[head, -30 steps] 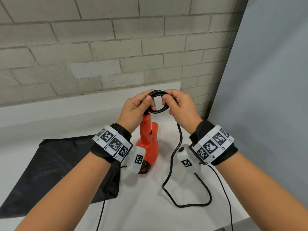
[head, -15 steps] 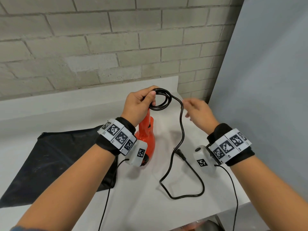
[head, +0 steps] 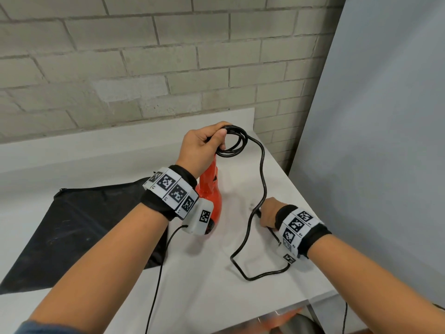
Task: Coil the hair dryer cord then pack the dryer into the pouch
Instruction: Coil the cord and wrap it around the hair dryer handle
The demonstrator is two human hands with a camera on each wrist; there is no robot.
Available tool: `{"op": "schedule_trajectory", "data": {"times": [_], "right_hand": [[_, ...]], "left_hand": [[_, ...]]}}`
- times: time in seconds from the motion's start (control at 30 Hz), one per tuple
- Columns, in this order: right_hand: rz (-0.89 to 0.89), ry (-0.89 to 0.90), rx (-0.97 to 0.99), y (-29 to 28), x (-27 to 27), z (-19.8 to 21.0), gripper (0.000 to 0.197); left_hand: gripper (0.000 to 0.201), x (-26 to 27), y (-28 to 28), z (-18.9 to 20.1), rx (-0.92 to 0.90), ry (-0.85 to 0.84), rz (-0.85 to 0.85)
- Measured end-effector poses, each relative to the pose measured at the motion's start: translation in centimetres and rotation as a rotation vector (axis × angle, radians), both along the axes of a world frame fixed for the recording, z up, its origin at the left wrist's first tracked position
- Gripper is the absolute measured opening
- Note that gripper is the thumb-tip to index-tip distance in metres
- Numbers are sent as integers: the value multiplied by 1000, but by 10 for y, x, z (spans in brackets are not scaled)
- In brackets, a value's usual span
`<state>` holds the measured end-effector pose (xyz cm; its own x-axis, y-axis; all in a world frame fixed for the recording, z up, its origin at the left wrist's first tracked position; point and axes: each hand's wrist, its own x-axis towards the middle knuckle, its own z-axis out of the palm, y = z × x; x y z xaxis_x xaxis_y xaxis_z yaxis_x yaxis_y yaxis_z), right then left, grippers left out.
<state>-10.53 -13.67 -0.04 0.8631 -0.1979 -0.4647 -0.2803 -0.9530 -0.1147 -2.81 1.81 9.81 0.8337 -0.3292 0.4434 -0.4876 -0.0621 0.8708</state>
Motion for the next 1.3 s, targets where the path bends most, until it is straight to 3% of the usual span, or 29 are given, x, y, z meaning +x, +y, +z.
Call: {"op": "schedule_trajectory", "data": {"times": [0.1, 0.2, 0.37, 0.47, 0.63, 0.87, 1.1, 1.23, 1.3], "right_hand": [[-99, -203, 180, -8, 6, 9, 30], [-173, -537, 463, -16, 9, 30, 21], [119, -821, 591, -1, -6, 66, 25], [109, -915, 627, 10, -9, 79, 21], [28, -883, 693, 22, 1, 95, 7], [-176, -933, 692, 33, 13, 103, 24], [-165, -723, 781, 35, 18, 106, 29], [-183, -752, 704, 33, 18, 113, 25], [-232, -766, 776, 33, 18, 114, 23]], "left_hand": [[26, 1, 1, -1, -8, 13, 24], [26, 1, 1, -1, -10, 14, 38], [26, 3, 3, 0, -36, 8, 62], [27, 4, 5, 0, -38, 5, 62], [27, 7, 8, -2, -27, 4, -5], [29, 6, 10, -1, -32, -12, -106], [28, 16, 13, -4, 16, -81, -60], [27, 20, 13, -7, 47, -143, -37], [27, 20, 12, -8, 35, -147, -28]]}}
